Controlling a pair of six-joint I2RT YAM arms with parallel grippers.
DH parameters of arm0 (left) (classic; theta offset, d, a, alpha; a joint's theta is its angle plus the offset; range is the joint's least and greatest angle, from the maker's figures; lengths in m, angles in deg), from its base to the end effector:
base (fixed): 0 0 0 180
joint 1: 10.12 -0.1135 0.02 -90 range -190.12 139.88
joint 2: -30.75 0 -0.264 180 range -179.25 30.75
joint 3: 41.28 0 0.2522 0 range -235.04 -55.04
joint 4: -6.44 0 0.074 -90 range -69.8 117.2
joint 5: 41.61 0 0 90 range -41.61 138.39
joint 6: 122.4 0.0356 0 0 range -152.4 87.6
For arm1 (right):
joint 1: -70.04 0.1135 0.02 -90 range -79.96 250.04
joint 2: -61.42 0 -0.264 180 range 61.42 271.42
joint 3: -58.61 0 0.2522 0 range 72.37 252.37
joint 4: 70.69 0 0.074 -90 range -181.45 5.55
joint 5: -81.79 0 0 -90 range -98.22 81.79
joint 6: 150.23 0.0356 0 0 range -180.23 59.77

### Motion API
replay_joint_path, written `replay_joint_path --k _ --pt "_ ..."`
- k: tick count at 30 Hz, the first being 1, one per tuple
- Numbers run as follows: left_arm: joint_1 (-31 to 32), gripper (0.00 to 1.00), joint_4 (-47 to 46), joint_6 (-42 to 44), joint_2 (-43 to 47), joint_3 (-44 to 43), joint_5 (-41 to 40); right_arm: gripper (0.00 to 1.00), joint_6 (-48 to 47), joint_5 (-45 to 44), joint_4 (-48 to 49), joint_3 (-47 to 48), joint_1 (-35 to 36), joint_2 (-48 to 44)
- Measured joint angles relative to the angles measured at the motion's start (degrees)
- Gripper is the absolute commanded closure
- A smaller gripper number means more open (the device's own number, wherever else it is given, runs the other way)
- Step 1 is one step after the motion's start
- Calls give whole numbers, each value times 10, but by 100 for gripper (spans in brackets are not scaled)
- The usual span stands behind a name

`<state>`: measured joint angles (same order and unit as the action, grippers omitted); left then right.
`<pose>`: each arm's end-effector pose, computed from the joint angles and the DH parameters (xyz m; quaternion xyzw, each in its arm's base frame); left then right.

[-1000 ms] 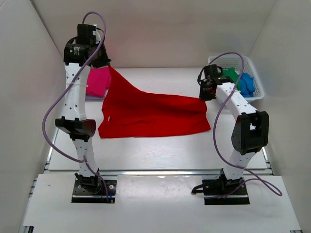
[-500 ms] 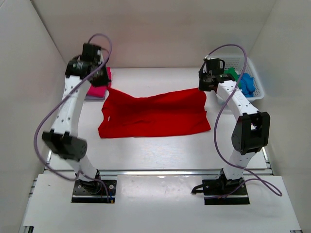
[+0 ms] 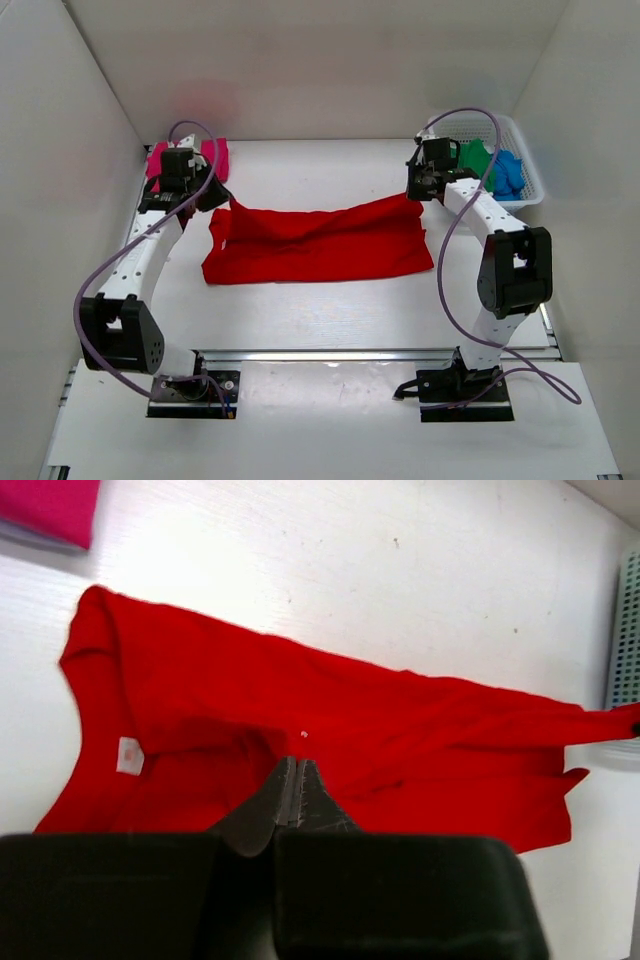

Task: Fold and stack the t-shirts
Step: Fold the other side of the tshirt into a rectangle

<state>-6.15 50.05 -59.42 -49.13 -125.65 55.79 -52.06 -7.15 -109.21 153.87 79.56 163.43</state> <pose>0.3088 -0.0260 0.3242 -0.1529 0.8885 -0.1707 0.3975 0.3969 0.0672 0.2642 -0.0144 0.9246 0.0670 0.3746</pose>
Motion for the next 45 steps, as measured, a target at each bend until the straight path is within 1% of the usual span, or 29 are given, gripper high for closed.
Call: replay_joint_path --k 4,10,14,17,22,27,34,45 --pt "-5 100 -57 -12 -22 6 23 100 -8 6 27 -8 -7 0" --pt "-19 100 -147 -27 -27 1 42 100 -20 5 102 -29 -10 -11" --pt "-32 100 -181 -32 -25 1 53 100 -23 5 123 -33 -10 -12" --pt "-47 100 -190 -35 -20 6 61 99 -24 5 147 -49 -11 -16" --pt "-67 100 -185 -30 18 38 66 100 -24 8 162 -110 -11 -39" --pt "-65 100 -184 -23 58 98 69 100 -21 19 187 -170 -11 -65" --pt "-65 100 -198 -25 68 187 72 100 -21 34 218 -238 -16 -89" --pt "-69 100 -226 -30 76 223 70 100 -7 40 257 -298 -13 -113"
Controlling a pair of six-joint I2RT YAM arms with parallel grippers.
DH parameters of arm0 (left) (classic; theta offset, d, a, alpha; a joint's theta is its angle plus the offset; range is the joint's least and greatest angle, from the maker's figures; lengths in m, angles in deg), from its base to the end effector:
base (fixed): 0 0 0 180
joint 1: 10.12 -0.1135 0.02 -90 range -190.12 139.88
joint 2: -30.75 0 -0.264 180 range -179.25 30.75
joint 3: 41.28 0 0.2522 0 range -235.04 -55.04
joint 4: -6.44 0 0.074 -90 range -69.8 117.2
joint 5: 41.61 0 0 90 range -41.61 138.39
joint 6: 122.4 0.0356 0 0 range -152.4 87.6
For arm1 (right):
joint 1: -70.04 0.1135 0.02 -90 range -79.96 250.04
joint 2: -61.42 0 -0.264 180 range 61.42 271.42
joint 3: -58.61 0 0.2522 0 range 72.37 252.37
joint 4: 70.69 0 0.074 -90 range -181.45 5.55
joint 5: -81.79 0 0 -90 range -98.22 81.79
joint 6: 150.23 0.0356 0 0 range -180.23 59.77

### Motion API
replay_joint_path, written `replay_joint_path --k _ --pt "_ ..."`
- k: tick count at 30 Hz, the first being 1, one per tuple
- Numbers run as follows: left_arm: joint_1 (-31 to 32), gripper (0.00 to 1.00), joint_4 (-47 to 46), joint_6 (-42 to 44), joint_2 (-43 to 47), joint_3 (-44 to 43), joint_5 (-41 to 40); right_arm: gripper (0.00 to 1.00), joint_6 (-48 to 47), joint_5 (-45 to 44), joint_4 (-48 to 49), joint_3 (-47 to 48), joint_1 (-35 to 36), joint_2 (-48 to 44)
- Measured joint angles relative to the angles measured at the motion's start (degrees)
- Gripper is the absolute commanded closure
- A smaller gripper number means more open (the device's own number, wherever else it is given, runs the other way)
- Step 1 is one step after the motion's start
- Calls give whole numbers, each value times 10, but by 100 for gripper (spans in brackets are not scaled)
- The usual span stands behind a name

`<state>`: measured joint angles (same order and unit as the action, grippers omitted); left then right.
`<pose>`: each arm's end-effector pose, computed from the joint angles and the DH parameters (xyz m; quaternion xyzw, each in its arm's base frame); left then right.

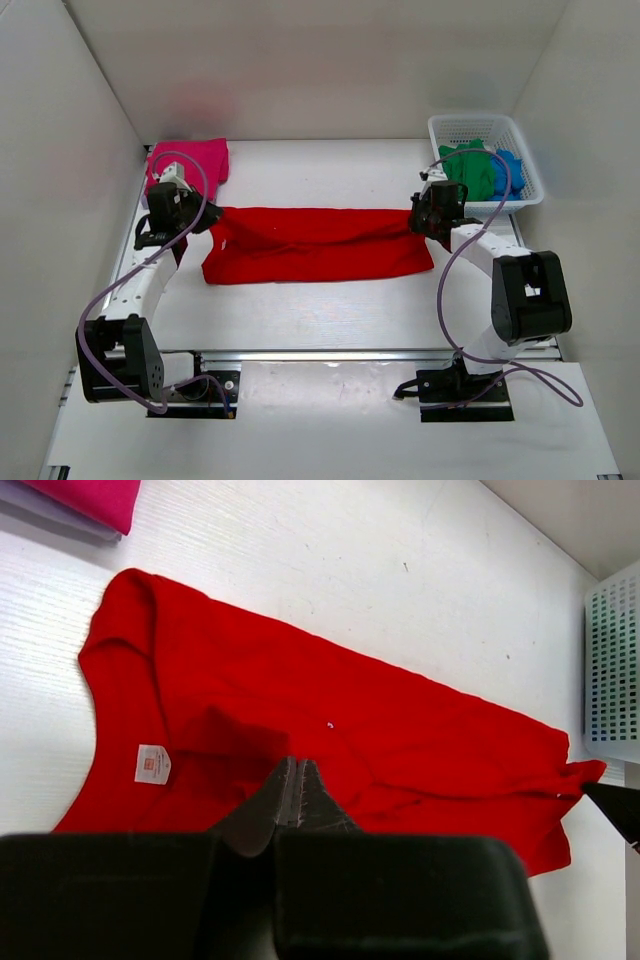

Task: Fold and stack the t-shirts
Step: Fold the other side of the tshirt into a rectangle

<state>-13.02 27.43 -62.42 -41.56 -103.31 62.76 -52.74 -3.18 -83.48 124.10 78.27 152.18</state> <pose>0.2807 0.0054 0.2637 -0.1862 0.8466 -0.2200 0.4474 0.3338 0.0514 0.2023 -0.0250 0.8980 0.0989 0.4280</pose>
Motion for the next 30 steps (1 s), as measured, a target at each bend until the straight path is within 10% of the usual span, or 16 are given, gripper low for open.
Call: replay_joint_path --k 11,21,30 --pt "0 100 0 0 17 25 -1 100 22 -16 -1 -51 11 -39" --pt "12 100 16 0 45 26 17 54 41 -15 -5 -60 6 -46" --pt "14 100 53 13 63 15 21 52 43 -43 -17 -60 6 -85"
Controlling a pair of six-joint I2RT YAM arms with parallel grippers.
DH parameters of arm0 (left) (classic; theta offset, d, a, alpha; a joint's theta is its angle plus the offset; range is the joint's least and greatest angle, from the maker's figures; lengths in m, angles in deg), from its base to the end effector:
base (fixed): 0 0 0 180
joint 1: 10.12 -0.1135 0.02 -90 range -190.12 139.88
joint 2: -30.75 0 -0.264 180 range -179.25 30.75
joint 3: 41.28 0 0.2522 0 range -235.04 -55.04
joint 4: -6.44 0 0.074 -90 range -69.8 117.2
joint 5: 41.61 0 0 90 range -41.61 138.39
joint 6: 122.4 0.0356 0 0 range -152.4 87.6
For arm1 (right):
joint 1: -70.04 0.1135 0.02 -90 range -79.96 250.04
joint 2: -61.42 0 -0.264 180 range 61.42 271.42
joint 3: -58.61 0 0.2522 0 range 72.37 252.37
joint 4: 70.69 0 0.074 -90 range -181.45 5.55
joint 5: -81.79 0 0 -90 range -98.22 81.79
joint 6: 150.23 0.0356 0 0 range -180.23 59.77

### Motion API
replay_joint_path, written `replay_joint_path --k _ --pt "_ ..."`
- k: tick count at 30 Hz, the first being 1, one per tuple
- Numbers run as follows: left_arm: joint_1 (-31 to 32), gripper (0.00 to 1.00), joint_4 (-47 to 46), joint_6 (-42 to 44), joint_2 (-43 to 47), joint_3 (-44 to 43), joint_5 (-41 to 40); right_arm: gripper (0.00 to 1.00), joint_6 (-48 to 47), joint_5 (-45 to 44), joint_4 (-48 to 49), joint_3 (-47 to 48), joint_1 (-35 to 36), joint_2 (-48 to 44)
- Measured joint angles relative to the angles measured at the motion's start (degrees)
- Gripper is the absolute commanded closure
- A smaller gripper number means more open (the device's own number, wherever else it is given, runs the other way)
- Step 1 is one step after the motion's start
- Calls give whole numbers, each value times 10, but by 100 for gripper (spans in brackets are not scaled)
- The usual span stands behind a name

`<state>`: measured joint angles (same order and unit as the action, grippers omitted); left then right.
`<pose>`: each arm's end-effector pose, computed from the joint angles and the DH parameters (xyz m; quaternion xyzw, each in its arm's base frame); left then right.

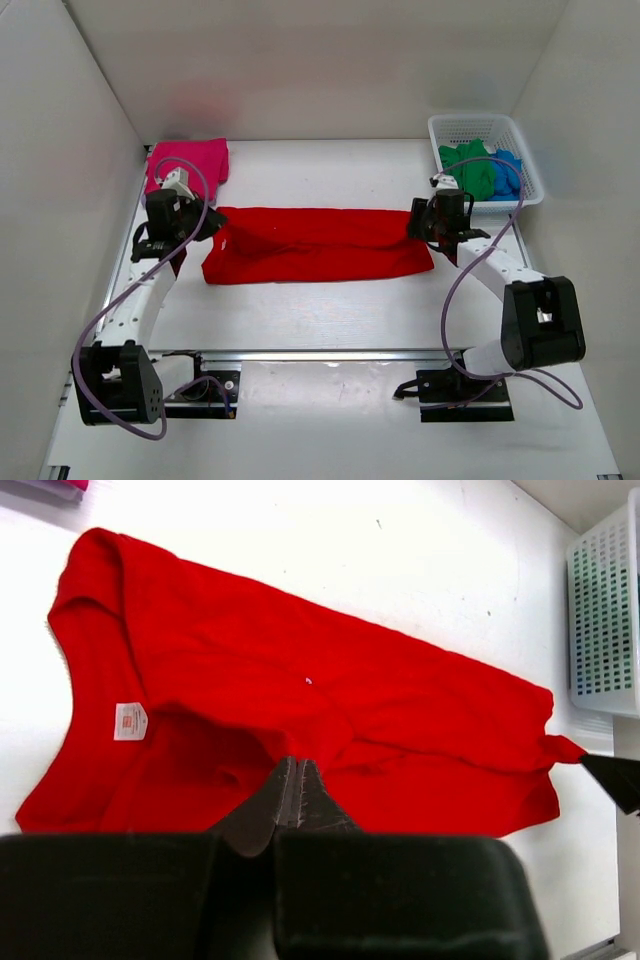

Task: Fold and stack the t-shirts
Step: Fold the other side of the tshirt into a rectangle

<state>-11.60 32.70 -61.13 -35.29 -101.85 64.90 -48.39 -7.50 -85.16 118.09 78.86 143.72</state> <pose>0.2560 -0.0035 0.2738 -0.1578 0.8528 -0.2354 0.4387 0.3006 0.0471 0.2109 0.0209 0.8958 0.0851 0.4357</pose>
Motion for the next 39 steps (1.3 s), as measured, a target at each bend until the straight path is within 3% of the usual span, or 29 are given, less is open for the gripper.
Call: replay_joint_path --k 7,17,22,24,27,34,39 --pt "4 100 26 4 41 15 0 60 0 -19 -3 0 -11 -23" --pt "10 100 38 2 69 95 -21 60 -3 -14 -12 2 -13 -23" --pt "21 71 25 -5 37 132 -32 59 -6 -10 -19 2 -10 -23" --pt "23 51 15 -7 10 131 -44 59 -7 -3 -20 2 -10 -23" --pt "23 32 2 -11 -21 127 -68 57 -10 2 -24 5 -10 -23" --pt "26 35 -1 -10 -27 77 -127 52 -21 21 -37 28 -18 -18" --pt "54 41 -16 -14 -10 58 -111 53 -52 41 -50 82 -24 29"
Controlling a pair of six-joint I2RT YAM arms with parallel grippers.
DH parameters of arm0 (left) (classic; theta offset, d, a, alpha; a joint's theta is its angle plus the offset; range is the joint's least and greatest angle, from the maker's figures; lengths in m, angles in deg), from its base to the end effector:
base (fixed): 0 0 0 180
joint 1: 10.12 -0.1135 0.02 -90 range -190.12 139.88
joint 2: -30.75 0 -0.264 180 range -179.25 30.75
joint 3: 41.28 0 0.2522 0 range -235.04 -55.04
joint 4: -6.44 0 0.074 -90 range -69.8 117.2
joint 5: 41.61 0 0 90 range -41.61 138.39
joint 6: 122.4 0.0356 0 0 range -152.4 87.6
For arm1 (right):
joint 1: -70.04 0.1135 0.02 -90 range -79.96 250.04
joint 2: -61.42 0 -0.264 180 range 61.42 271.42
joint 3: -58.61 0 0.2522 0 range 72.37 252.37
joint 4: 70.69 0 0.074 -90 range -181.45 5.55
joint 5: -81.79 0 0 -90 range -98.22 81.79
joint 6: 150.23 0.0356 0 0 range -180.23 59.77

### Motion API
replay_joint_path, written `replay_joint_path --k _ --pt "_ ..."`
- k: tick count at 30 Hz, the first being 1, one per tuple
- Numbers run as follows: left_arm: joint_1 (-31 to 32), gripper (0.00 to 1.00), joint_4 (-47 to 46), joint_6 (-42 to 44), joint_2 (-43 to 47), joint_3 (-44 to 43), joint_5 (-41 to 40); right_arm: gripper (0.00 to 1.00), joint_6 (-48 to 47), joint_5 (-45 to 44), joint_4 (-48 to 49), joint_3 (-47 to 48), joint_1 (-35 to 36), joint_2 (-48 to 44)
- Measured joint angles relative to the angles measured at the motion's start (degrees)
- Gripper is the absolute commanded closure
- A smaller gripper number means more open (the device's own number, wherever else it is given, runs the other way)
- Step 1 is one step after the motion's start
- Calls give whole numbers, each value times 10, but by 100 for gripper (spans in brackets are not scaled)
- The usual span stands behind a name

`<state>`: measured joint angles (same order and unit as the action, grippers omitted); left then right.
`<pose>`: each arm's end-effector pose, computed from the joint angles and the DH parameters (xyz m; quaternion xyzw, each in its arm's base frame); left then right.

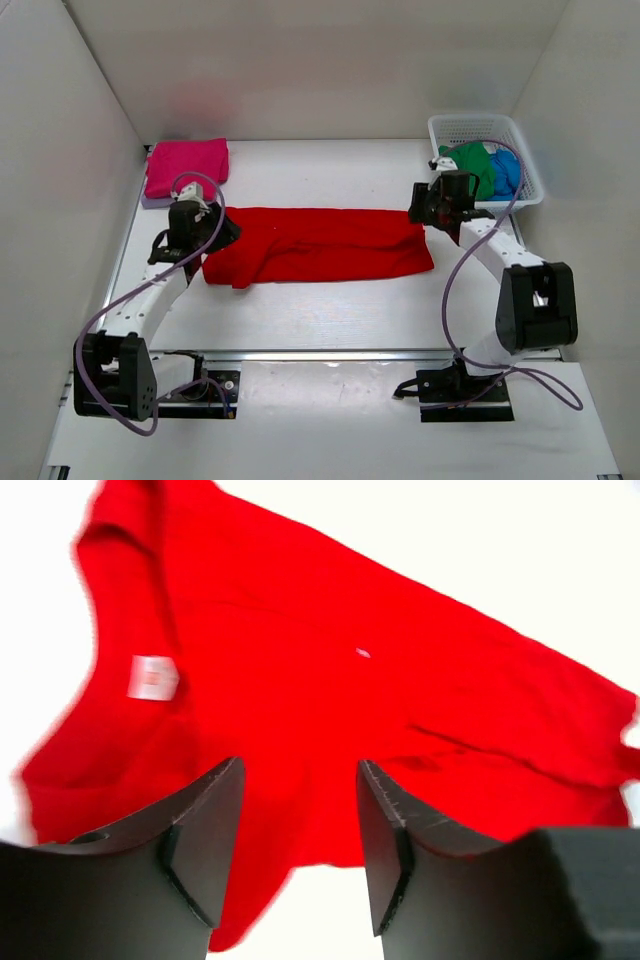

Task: Fold and stack the t-shirts
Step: Fold the other side of the tshirt into a rectangle, then rotate the tshirt 90 degrees

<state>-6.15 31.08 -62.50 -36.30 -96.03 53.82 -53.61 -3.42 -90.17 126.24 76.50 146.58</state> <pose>0.2501 -0.0207 0.2371 -0.1814 0.8753 -0.1712 0.4142 0.3232 0.0396 0.2347 -0.0174 0.8942 0.0879 0.4386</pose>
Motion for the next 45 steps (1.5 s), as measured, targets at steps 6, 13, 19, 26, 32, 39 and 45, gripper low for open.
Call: replay_joint_path --k 6,13,19,26,32,39,45 --pt "68 43 -40 -51 -16 48 -4 54 -31 12 -24 103 3 95" --pt "97 43 -41 -85 -100 61 -42 56 -37 3 -75 201 26 198" --pt "99 43 -44 -92 -149 51 -75 55 -10 -7 -103 174 39 214" --pt "100 44 -60 -96 -222 -8 -96 54 10 -29 -144 151 45 223" --pt "100 45 -71 -98 -261 -43 -106 53 43 -60 -144 104 56 190" --pt "102 44 -63 -81 -323 -117 -107 51 100 -73 -162 8 85 105" --pt "116 44 -30 -56 -424 -256 -101 52 152 -98 -175 -33 166 65"
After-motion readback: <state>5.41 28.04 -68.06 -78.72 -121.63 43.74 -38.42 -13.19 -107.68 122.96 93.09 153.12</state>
